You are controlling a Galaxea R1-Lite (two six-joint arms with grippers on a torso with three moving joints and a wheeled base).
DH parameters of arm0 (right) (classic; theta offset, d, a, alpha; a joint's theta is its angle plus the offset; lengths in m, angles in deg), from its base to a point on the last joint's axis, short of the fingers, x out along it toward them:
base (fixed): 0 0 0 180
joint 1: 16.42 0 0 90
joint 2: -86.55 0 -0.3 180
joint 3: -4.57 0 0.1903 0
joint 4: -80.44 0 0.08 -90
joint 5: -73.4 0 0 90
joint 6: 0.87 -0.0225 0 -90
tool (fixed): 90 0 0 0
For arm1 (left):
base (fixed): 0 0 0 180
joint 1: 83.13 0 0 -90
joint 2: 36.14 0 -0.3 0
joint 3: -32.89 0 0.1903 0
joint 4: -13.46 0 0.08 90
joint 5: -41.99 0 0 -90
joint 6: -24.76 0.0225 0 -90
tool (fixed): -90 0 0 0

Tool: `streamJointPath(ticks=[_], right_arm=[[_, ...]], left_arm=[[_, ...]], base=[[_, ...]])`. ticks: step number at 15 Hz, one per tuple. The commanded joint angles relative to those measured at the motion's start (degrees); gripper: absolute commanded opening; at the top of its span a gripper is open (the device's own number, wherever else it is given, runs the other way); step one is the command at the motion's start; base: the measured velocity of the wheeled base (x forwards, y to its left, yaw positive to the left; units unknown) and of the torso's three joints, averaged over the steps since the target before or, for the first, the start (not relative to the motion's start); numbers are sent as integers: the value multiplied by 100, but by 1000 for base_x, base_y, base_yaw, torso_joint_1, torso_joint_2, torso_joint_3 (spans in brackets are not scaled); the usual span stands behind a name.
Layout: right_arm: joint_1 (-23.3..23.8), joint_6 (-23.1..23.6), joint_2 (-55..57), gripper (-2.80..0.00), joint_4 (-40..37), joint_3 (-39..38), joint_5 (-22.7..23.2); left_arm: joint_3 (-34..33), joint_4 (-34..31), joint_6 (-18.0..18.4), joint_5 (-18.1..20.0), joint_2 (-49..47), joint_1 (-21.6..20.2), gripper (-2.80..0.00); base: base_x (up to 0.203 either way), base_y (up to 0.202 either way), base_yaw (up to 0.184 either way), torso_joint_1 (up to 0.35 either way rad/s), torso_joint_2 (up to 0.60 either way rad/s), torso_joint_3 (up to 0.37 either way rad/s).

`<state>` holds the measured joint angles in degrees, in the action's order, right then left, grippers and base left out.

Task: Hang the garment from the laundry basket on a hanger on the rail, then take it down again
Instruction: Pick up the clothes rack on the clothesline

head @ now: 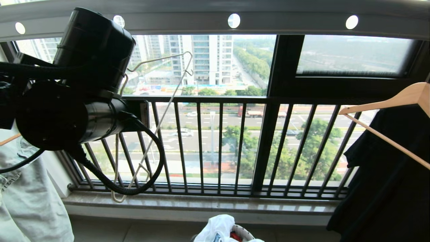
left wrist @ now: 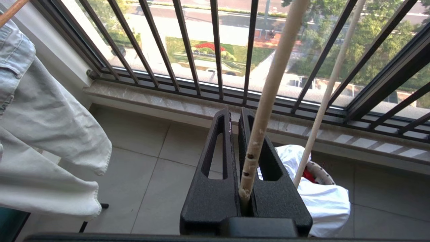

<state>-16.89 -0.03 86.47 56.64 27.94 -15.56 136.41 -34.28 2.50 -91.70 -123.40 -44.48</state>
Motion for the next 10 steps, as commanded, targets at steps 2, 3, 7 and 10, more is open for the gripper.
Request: streamJointPath(ticks=[2,3,7,10], right_arm=[[-15,-5,7,-280,0,0,2],[-15,4,7,-280,0,0,2],[-15,-5,7,-280,0,0,2],[-15,4,7,-280,0,0,2]], left_arm=[[6,-12,-6,-35,62,3,-280],[9,-15,-6,-35,95,3,-280],[-3,-35,-6,-26,330,3,-280],[-191,-48,10,-26,588,3,-280]], base=[[0,0,0,0,0,0],[0,0,0,0,0,0],[0,0,0,0,0,0],[0,0,0,0,0,0]])
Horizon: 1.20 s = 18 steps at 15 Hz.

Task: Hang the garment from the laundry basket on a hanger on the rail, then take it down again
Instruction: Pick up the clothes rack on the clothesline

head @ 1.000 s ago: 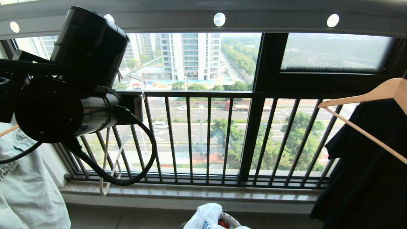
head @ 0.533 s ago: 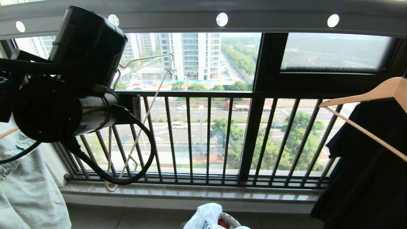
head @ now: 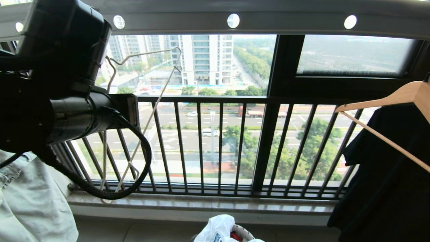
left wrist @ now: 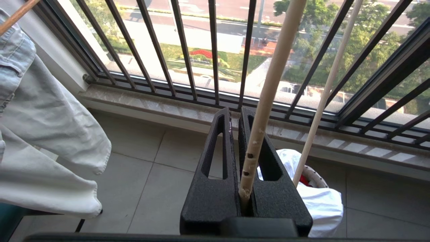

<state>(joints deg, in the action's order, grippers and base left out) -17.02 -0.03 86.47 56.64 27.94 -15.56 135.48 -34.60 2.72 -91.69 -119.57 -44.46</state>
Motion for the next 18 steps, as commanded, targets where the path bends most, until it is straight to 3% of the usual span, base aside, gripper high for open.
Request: streamJointPath(ticks=[1,5,9,13,15,18], right_arm=[[-2,1,7,-280,0,0,2],[-2,4,7,-280,0,0,2],[-2,-2,7,-280,0,0,2],[-2,4,7,-280,0,0,2],[-2,-1,7,-280,0,0,2],[-2,-5,7,-280,0,0,2]], left_arm=[[-175,-18,-11,-27,303,0,-280],[-422,-17,38,-48,803,-2,-280],[-608,-8,378,-253,1428,-16,-280],[-1231,-1,486,-206,1983,-12,-280],[-1656,-11,743,128,2291,-5,-280],[-2054,-285,1420,671,2581,7,-280]], base=[[0,0,0,0,0,0],[0,0,0,0,0,0],[0,0,0,0,0,0],[0,0,0,0,0,0],[0,0,0,0,0,0],[0,0,0,0,0,0]])
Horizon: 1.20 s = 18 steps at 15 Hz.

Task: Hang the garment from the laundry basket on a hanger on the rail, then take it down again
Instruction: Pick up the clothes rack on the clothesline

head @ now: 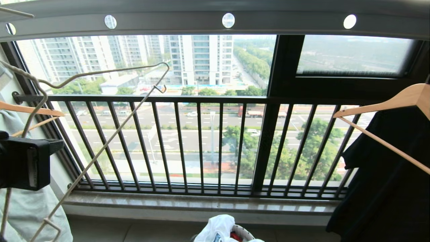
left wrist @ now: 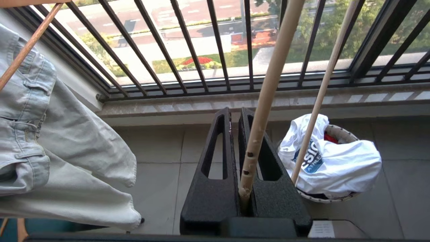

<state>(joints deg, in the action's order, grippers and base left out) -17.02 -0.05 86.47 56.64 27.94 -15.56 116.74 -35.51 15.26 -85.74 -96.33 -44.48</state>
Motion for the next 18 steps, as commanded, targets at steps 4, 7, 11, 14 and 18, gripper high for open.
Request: streamJointPath(ticks=[4,7,11,14,18], right_arm=[[-2,6,7,-280,0,0,2],[-2,5,7,-280,0,0,2],[-2,6,7,-280,0,0,2],[-2,0,7,-280,0,0,2],[-2,6,7,-280,0,0,2]], left_arm=[[-245,-1308,533,971,251,20,-280],[-539,-1322,1554,1531,377,20,-280],[-1227,-138,2511,1821,324,8,-280],[-1606,920,2943,1829,-170,-14,-280],[-1591,1050,3046,1828,-913,-100,-280]], base=[[0,0,0,0,0,0],[0,0,0,0,0,0],[0,0,0,0,0,0],[0,0,0,0,0,0],[0,0,0,0,0,0]])
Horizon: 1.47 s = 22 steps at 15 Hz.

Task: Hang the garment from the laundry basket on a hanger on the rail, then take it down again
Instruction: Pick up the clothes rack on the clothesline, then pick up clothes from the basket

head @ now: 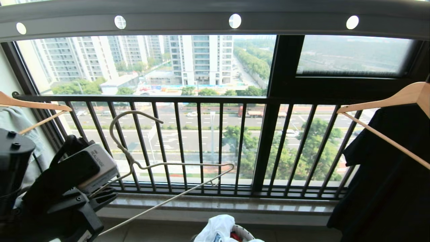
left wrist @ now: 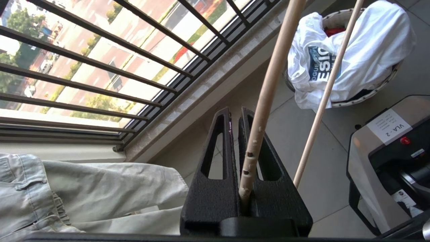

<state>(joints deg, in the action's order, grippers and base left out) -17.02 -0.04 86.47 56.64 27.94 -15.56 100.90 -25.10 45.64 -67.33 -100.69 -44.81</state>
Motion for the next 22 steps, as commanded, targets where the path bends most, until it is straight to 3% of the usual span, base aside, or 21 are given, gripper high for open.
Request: streamJointPath(ticks=[1,4,5,9,12,22], right_arm=[[-2,5,7,-280,0,0,2],[-2,3,7,-280,0,0,2],[-2,-4,7,-280,0,0,2],[-2,-4,7,-280,0,0,2],[-2,-1,7,-280,0,0,2],[-2,2,7,-280,0,0,2]], left_arm=[[-36,142,-6,7,-654,-164,-280],[-616,1771,35,60,-844,-215,-280],[-672,1917,50,64,-943,-218,-280],[-792,1927,55,112,-1481,-221,-280],[-946,1932,105,707,-1494,-309,-280],[-1062,1967,277,1222,-1454,-378,-280]], base=[[0,0,0,0,0,0],[0,0,0,0,0,0],[0,0,0,0,0,0],[0,0,0,0,0,0],[0,0,0,0,0,0],[0,0,0,0,0,0]])
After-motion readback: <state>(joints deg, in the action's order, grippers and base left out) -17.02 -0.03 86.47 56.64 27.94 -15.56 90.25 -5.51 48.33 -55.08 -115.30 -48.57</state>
